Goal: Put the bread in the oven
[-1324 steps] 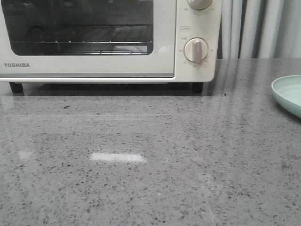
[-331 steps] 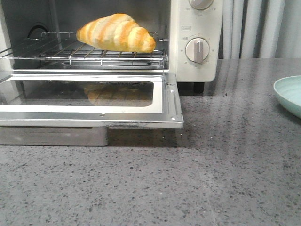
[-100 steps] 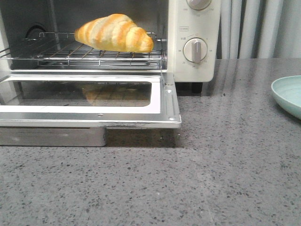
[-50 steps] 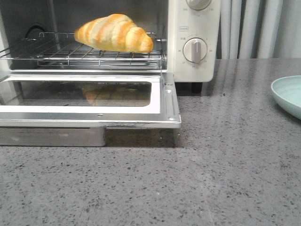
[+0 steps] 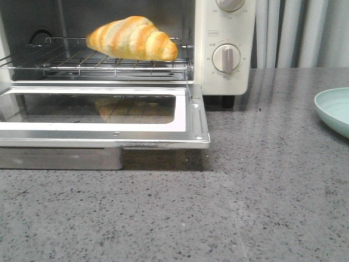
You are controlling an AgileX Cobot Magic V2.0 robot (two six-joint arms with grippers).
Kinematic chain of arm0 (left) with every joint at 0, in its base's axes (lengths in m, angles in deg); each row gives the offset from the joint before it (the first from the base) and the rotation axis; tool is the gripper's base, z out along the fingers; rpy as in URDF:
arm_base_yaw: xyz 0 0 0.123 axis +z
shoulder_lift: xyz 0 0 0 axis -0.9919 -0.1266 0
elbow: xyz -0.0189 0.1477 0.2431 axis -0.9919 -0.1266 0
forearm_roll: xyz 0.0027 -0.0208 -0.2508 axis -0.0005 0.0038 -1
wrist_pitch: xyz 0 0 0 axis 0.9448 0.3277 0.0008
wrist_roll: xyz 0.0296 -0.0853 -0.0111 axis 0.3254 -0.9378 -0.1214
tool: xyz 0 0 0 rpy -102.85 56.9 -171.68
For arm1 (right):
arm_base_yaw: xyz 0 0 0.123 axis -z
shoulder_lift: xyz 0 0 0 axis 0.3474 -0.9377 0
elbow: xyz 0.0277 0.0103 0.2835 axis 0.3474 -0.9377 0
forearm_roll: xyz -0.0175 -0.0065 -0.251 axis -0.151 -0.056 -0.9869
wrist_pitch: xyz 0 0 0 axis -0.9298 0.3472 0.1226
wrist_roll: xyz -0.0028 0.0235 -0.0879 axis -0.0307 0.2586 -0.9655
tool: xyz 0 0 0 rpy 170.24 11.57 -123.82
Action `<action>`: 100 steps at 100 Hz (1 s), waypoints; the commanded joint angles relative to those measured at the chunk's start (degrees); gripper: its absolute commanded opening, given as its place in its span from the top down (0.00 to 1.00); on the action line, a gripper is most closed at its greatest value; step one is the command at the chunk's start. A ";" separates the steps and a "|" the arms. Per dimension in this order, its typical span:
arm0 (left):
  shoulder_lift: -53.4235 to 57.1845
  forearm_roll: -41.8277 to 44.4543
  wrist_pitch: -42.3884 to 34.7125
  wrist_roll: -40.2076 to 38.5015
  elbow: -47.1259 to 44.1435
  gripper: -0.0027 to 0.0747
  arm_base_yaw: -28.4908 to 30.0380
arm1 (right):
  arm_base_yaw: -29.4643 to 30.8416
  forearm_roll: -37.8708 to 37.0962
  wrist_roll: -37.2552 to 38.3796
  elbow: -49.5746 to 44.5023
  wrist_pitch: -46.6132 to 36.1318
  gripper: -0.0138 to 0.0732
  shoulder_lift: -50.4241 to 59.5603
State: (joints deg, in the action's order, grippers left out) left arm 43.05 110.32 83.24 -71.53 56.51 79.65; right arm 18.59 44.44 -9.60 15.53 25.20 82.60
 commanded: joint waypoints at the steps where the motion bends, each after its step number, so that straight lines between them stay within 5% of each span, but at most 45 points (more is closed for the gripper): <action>1: -0.81 -0.69 0.47 0.01 1.59 0.99 -0.01 | 1.62 0.15 -0.65 -0.07 -1.20 0.93 1.86; 52: -0.81 -0.69 0.47 0.01 1.59 0.99 -0.01 | 3.95 -2.72 -0.65 -0.66 11.79 0.93 7.26; 100: -0.81 -0.69 0.47 0.01 1.59 0.99 -0.01 | 3.95 2.35 -7.72 -0.66 12.05 0.93 7.26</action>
State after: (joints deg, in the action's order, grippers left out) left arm 43.05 110.32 83.24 -71.53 56.51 79.65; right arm 22.20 45.05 -14.92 15.53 38.81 88.57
